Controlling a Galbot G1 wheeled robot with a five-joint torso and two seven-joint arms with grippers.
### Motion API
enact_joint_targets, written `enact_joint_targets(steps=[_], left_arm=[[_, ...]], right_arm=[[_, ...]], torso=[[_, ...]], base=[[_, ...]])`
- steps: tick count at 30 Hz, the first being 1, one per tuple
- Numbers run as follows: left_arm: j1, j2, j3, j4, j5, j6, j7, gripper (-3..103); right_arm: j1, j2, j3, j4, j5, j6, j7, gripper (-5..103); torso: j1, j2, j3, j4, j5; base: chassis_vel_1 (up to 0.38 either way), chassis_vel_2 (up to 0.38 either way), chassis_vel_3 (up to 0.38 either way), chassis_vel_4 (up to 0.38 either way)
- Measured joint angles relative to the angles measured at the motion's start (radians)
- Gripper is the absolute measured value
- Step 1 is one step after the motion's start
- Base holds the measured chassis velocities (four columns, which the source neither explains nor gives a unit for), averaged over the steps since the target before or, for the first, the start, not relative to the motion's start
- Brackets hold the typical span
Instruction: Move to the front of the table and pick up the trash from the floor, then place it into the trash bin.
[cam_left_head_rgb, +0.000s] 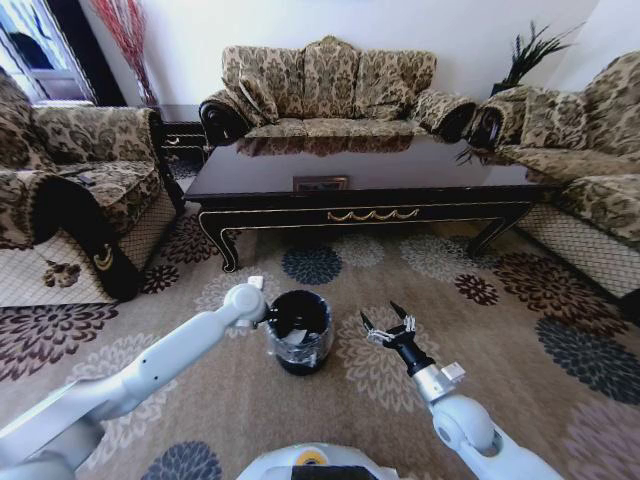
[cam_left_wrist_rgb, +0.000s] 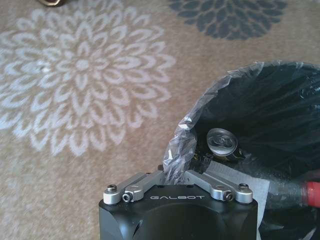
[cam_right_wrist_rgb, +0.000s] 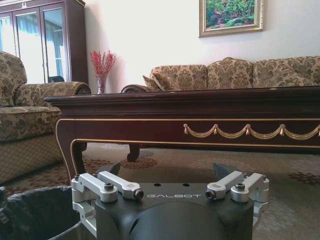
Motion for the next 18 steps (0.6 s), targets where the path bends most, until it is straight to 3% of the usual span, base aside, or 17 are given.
enact_joint_targets(steps=[18], left_arm=[[0.109,0.017,-0.135,0.039,0.062,0.0,0.026,0]], right_arm=[[0.004,0.026,-0.019,-0.035,-0.002,0.001,0.0,100]], torso=[[0.0,0.0,0.0,-0.0004,0.0003]], base=[[0.0,0.0,0.0,0.0]])
